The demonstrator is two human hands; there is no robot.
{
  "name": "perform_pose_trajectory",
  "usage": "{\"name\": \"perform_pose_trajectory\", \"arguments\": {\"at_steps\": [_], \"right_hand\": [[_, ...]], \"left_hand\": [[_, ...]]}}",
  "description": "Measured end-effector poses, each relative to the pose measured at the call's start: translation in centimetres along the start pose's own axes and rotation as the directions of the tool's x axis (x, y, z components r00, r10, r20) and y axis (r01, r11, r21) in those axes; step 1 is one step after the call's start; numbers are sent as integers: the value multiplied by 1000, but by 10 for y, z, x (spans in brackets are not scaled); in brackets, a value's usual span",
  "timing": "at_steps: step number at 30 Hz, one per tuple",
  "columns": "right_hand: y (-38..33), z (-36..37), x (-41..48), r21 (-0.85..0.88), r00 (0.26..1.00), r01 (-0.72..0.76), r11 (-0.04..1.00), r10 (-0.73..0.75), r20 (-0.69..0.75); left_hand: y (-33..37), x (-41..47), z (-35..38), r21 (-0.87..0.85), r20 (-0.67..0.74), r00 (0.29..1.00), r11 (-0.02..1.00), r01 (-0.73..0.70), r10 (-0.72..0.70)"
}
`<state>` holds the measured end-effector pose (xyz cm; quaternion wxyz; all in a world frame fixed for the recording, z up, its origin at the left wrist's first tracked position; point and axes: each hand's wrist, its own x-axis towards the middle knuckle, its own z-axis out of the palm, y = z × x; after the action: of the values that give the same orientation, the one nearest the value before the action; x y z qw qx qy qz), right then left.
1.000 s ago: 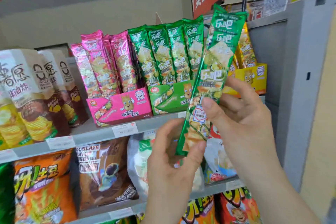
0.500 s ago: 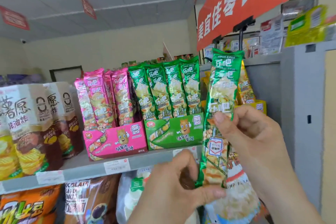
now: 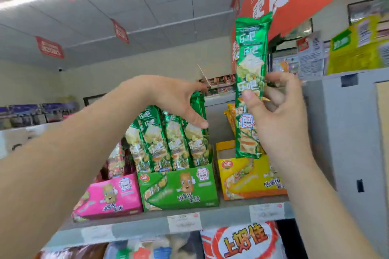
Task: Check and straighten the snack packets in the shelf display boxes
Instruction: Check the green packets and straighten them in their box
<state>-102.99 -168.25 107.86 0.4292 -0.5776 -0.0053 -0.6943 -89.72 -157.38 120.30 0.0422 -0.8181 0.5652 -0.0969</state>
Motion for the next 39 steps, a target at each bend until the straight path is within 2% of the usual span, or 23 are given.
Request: {"name": "perform_pose_trajectory", "arguments": {"at_steps": [2,6,12,17,19,21,23,27,33,36,39], "right_hand": [[5,6,14,56,1000,13,998,-13,-14],[19,28,41,60,999,8,998,-6,-37],[63,60,47,-135,961,-228,964,245,131],[82,70,44,-364,856,-317,876,430,287],[85,72,40,-510,780,-281,813,503,372],[87,73,35,-684,697,-156,713,570,436],[85,70,36,-774,654,-51,631,607,452],[73,63,49,-805,555,18,593,664,502],[68,57,53,-807,496,32,589,692,525],[66,55,56,-763,467,-109,637,711,526],[70,50,56,-523,426,-479,705,708,564]], "left_hand": [[-8,7,2,-15,74,997,999,36,-35],[-20,7,6,-81,27,1000,997,4,-2],[-16,-2,8,-202,26,998,978,-51,57],[-15,-2,10,-220,26,997,973,-69,77],[-13,-3,10,-227,24,997,972,-68,75],[-12,-3,9,-223,42,996,973,-65,76],[-13,0,8,-208,61,995,976,-61,75],[-8,10,-2,-33,31,999,999,39,-38],[-2,35,-13,109,40,997,992,62,-67],[-5,40,-5,138,2,999,990,41,-42],[-9,43,5,138,-62,998,990,26,-17]]}}
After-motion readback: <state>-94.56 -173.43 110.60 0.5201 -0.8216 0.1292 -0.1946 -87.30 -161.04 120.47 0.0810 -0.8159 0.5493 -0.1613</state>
